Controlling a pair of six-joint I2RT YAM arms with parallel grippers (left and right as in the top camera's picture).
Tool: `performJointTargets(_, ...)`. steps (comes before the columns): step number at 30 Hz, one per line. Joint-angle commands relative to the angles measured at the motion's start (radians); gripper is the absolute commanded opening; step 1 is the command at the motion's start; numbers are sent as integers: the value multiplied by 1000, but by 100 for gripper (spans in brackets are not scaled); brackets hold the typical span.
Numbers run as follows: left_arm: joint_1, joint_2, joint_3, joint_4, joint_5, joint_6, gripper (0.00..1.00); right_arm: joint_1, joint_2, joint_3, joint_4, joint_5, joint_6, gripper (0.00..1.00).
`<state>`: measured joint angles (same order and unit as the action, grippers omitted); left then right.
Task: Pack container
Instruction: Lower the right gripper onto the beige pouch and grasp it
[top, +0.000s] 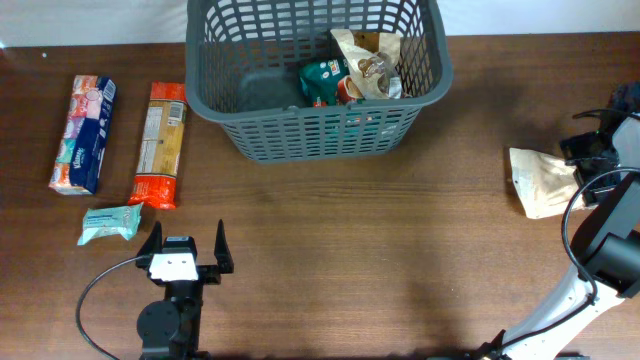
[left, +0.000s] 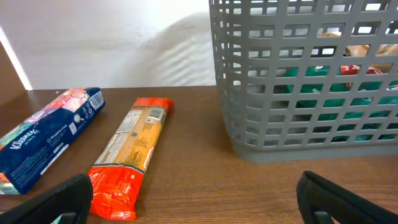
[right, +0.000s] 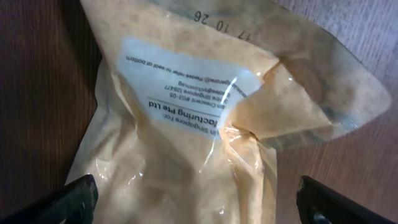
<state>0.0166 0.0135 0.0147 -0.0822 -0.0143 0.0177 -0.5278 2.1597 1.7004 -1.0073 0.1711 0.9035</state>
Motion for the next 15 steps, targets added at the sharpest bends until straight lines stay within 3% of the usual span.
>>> performJointTargets(1,6,-8,-6,-1,11,-3,99,-4,10,-9,10,24,-10,99)
performJointTargets(15,6,-8,-6,-1,11,-3,99,-4,74,-9,12,21,-10,99)
